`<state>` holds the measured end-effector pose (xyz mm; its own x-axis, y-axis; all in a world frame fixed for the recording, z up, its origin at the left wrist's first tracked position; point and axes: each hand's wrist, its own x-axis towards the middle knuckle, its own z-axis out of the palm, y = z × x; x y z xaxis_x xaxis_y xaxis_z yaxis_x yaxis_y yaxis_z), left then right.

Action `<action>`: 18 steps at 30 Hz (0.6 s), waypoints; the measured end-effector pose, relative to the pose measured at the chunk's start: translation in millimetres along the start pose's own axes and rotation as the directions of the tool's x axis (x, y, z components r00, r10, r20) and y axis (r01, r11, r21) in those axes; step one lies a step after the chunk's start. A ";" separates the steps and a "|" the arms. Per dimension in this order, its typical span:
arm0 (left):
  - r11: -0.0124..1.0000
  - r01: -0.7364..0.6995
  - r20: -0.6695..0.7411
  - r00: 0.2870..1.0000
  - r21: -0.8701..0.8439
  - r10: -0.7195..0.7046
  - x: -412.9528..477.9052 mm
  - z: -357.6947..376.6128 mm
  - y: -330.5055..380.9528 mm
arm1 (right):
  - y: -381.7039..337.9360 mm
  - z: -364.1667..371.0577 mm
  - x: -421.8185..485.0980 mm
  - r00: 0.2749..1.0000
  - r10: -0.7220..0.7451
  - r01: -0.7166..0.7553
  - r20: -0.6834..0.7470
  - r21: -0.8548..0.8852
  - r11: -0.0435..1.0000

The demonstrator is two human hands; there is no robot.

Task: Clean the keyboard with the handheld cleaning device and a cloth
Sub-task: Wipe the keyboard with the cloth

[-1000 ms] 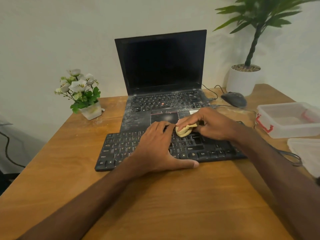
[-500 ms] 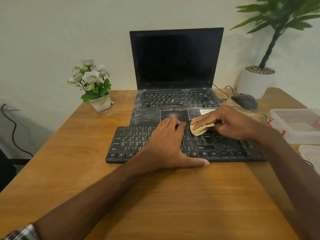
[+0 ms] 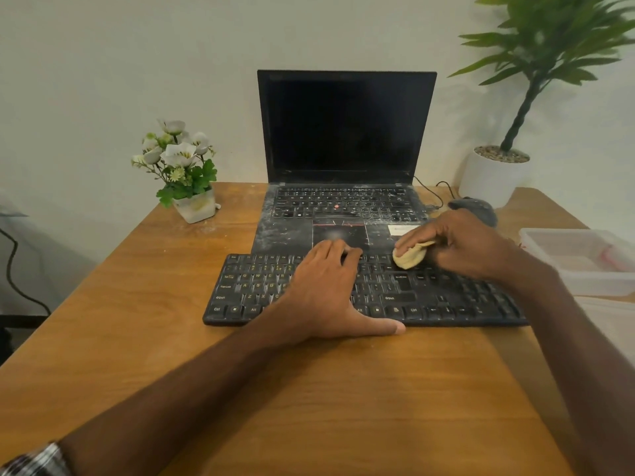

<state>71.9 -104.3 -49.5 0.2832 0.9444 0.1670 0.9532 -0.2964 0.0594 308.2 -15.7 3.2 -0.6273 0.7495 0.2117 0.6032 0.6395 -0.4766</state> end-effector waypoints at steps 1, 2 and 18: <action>1.000 0.000 -0.002 1.000 -0.002 0.000 0.4 0.5 -0.1 | -2.0 3.8 2.2 0.999 -0.022 0.022 -0.033 -0.004 1.000; 1.000 0.000 -0.005 1.000 -0.003 0.000 0.1 0.9 0.1 | -4.3 8.5 4.1 0.998 -0.046 0.047 -0.046 0.008 0.999; 1.000 0.008 0.014 1.000 0.005 -0.008 1.3 -0.5 0.3 | 15.2 -8.7 -4.5 0.988 0.059 -0.080 0.144 0.145 0.986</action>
<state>72.6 -103.2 -48.8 0.2767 0.9488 0.1525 0.9561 -0.2878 0.0559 324.5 -7.9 2.3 -0.6552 0.7532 0.0582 0.5733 0.5459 -0.6110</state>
